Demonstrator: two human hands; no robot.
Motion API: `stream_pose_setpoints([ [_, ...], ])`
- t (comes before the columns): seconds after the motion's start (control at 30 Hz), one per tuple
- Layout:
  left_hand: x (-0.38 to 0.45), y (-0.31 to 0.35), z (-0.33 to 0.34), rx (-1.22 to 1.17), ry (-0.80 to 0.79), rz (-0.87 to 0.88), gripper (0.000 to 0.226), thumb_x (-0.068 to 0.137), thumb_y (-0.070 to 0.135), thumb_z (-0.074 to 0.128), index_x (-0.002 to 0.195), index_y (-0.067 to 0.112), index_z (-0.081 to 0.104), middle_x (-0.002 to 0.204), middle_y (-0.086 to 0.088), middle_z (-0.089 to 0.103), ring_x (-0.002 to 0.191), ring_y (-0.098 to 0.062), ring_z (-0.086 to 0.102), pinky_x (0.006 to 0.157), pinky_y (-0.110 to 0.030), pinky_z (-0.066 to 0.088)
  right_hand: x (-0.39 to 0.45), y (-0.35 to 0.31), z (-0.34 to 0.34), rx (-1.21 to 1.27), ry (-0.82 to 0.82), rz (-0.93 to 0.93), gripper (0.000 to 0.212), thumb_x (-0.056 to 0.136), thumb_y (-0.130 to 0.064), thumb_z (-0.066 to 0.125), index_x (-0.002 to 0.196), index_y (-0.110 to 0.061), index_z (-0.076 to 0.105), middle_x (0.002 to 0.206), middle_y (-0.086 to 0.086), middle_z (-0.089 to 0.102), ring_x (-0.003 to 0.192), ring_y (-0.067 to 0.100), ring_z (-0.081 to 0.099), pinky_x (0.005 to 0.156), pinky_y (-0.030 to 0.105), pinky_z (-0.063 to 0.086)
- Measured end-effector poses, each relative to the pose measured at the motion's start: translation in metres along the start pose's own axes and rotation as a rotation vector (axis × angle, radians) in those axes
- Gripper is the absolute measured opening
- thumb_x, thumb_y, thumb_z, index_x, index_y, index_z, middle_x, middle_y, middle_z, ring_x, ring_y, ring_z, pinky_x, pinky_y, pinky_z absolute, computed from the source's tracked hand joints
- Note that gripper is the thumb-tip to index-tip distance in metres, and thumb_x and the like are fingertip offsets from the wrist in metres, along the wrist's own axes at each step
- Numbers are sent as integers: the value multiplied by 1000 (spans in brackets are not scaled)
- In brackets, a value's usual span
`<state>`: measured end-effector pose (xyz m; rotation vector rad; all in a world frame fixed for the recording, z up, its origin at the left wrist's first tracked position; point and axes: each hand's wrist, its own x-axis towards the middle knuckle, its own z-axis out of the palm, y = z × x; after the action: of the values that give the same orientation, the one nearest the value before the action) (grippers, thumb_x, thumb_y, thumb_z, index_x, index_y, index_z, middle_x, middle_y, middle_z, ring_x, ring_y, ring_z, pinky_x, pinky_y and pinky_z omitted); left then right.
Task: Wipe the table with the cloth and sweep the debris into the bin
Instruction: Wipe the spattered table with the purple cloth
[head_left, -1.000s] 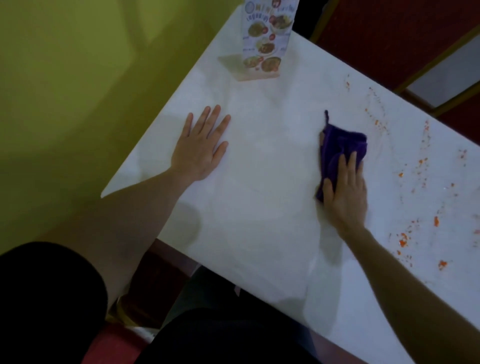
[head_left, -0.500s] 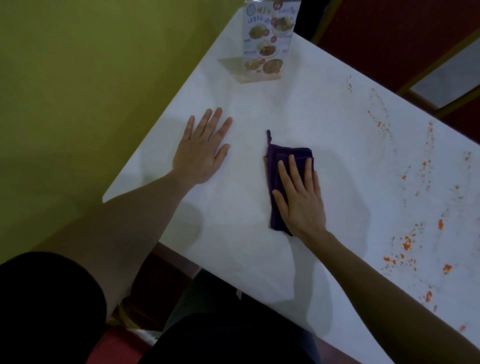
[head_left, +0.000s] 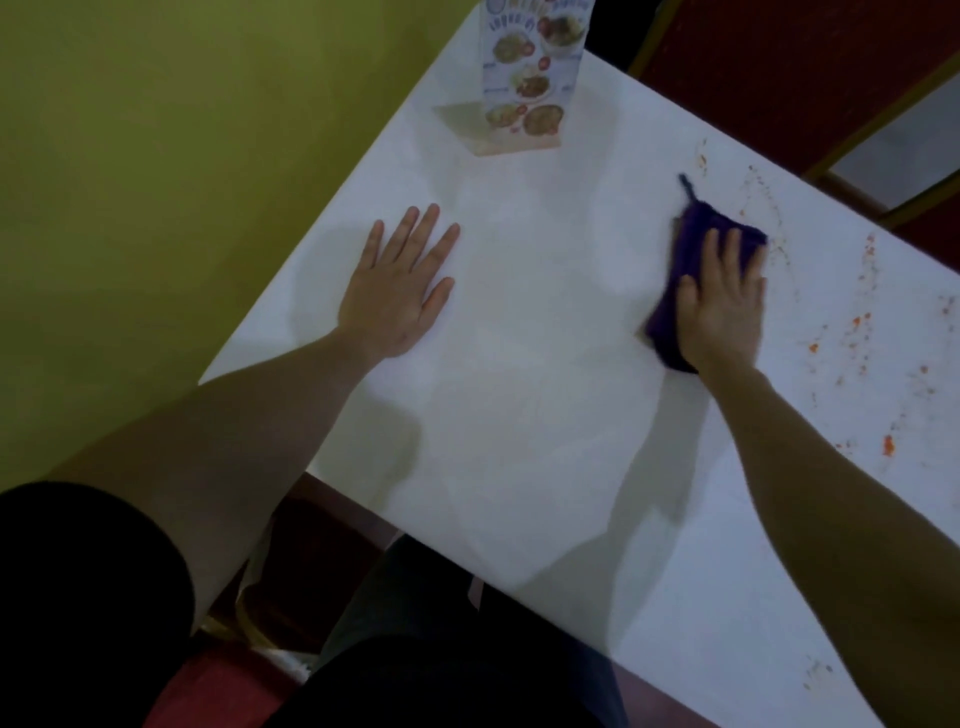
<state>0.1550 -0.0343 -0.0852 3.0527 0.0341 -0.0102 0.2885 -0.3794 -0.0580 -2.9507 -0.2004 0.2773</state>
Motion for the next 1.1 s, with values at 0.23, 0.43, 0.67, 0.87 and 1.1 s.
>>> stream_pose_setpoints([
  [0.23, 1, 0, -1, -18, -9, -6, 58, 103, 44, 18, 157, 24, 15, 165, -6, 14, 152, -25, 13, 123, -50, 11, -94, -9, 13, 19, 9, 62, 66, 101, -33, 45, 155, -7, 17, 162, 16, 13, 148, 45, 2, 121, 48, 6],
  [0.43, 1, 1, 1, -6, -8, -11, 59, 103, 45, 17, 158, 24, 14, 165, -6, 15, 152, -25, 13, 123, -50, 11, -109, -106, 40, -41, -55, -321, 65, 101, -36, 36, 157, -16, 9, 164, 7, 6, 150, 37, -5, 123, 46, 0],
  [0.67, 2, 1, 1, -6, 3, -7, 58, 103, 43, 19, 157, 23, 15, 165, -6, 14, 153, -24, 12, 122, -50, 12, 11, -116, 18, -18, -45, -340, 64, 98, -26, 36, 157, -16, 14, 164, 5, 12, 151, 33, 0, 122, 45, 6],
  [0.87, 1, 1, 0, 5, -17, -6, 58, 103, 43, 20, 157, 23, 16, 165, -6, 15, 152, -25, 14, 122, -50, 13, 26, -25, -2, 37, 20, 25, 62, 101, -26, 34, 157, -16, 12, 165, 7, 8, 150, 36, -2, 122, 47, 6],
  [1.1, 12, 9, -9, -65, -55, 20, 61, 101, 49, 20, 157, 25, 18, 165, -7, 14, 153, -25, 12, 122, -52, 8, -69, -31, 19, 5, 31, 40, 60, 102, -36, 31, 157, -15, 15, 164, 9, 12, 150, 38, 1, 121, 48, 5],
])
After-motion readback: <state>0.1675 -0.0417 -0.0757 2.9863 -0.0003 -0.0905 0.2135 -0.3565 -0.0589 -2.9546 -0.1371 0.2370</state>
